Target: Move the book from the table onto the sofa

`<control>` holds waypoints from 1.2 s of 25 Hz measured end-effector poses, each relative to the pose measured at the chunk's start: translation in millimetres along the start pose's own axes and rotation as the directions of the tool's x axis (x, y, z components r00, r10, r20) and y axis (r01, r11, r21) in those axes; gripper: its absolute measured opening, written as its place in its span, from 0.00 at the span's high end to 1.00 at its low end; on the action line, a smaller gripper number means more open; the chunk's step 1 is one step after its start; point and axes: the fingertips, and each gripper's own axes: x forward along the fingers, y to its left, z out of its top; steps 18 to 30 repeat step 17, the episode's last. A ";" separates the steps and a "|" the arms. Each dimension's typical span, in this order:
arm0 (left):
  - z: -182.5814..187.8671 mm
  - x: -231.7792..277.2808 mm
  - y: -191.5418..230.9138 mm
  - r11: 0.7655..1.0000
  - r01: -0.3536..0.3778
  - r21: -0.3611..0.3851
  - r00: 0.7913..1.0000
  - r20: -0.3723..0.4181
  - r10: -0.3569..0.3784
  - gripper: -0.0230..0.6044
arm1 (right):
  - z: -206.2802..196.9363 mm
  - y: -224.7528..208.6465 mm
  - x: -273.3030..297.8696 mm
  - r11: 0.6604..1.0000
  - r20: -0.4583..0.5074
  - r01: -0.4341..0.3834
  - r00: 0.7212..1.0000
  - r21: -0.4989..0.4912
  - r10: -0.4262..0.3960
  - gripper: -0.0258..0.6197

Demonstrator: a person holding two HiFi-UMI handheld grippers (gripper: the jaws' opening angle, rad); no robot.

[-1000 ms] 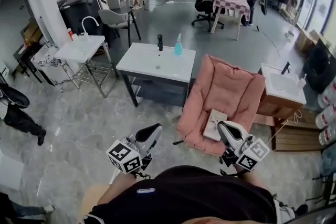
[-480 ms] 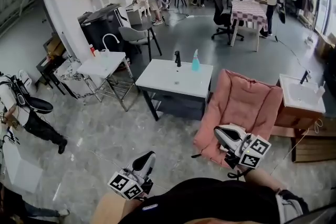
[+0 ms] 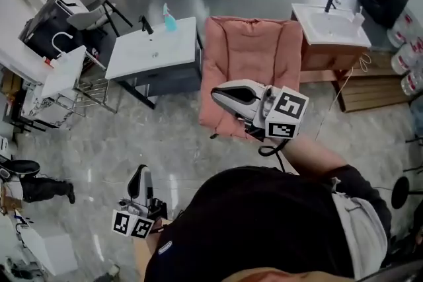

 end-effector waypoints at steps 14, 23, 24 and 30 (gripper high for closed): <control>-10.5 48.5 -14.7 0.999 0.034 -0.015 0.998 -0.051 -0.035 0.96 | -1.5 -22.6 -37.6 1.000 -0.029 0.025 0.999 0.018 -0.025 0.91; -13.8 51.9 -14.1 0.999 0.029 -0.021 0.998 -0.051 -0.030 0.96 | -0.4 -29.7 -42.3 0.999 -0.024 0.033 0.999 0.014 -0.033 0.92; -13.8 51.9 -14.1 0.999 0.029 -0.021 0.998 -0.051 -0.030 0.96 | -0.4 -29.7 -42.3 0.999 -0.024 0.033 0.999 0.014 -0.033 0.92; -13.8 51.9 -14.1 0.999 0.029 -0.021 0.998 -0.051 -0.030 0.96 | -0.4 -29.7 -42.3 0.999 -0.024 0.033 0.999 0.014 -0.033 0.92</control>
